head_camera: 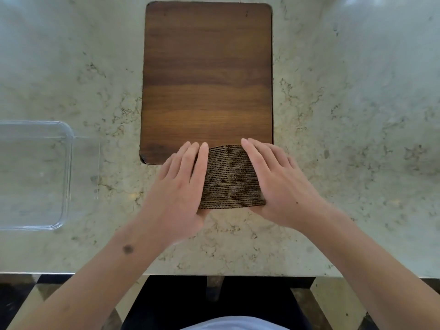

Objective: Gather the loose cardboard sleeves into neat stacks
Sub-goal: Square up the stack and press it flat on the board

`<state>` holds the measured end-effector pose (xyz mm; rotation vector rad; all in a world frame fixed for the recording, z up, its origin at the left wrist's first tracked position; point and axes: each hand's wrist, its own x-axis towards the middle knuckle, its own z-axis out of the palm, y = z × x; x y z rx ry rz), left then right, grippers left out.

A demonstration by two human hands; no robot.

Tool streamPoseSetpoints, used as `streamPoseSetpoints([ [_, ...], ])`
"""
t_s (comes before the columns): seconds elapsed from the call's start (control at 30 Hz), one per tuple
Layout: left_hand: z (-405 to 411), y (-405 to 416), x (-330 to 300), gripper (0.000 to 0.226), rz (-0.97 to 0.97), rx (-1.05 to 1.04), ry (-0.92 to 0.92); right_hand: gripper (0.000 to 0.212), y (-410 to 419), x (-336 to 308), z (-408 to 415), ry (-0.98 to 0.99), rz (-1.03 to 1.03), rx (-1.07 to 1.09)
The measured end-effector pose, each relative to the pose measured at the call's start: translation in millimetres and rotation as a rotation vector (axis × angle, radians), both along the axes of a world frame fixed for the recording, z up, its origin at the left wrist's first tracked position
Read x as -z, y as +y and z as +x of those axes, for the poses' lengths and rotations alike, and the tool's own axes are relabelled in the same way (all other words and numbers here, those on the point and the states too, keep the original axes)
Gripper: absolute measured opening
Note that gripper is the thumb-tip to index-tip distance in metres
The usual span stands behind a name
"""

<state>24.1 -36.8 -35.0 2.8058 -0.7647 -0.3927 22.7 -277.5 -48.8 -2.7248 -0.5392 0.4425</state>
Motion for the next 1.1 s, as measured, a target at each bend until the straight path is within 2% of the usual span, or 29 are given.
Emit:
streamPoseSetpoints([
  [0.2,-4.5,8.8,13.4,0.112,-0.091,0.007,0.023,0.114,1.2,1.1,-4.2,0.033,-0.004,0.028],
  [0.3,-6.4,10.5,25.0,0.105,-0.162,0.006,-0.001,0.114,0.6,0.4,-4.2,0.050,0.012,0.027],
  [0.4,-7.2,10.4,30.3,0.098,-0.192,0.006,-0.021,0.121,-1.6,-5.0,-4.9,0.046,-0.044,-0.027],
  [0.5,-8.9,10.7,29.8,0.102,-0.189,-0.004,-0.009,0.130,0.0,-15.2,-3.3,0.025,-0.109,-0.055],
  [0.67,-7.9,6.4,24.4,0.102,-0.208,-0.038,0.015,0.107,29.4,-19.7,-0.6,-0.103,-0.070,-0.070],
  [0.87,-4.2,-2.0,5.4,0.127,-0.112,-0.056,0.101,0.093,43.8,-12.6,11.4,-0.098,-0.082,-0.095],
  [1.1,19.0,-18.1,2.6,0.108,-0.063,-0.038,0.042,0.091,47.8,-15.9,22.7,-0.121,-0.138,-0.108],
])
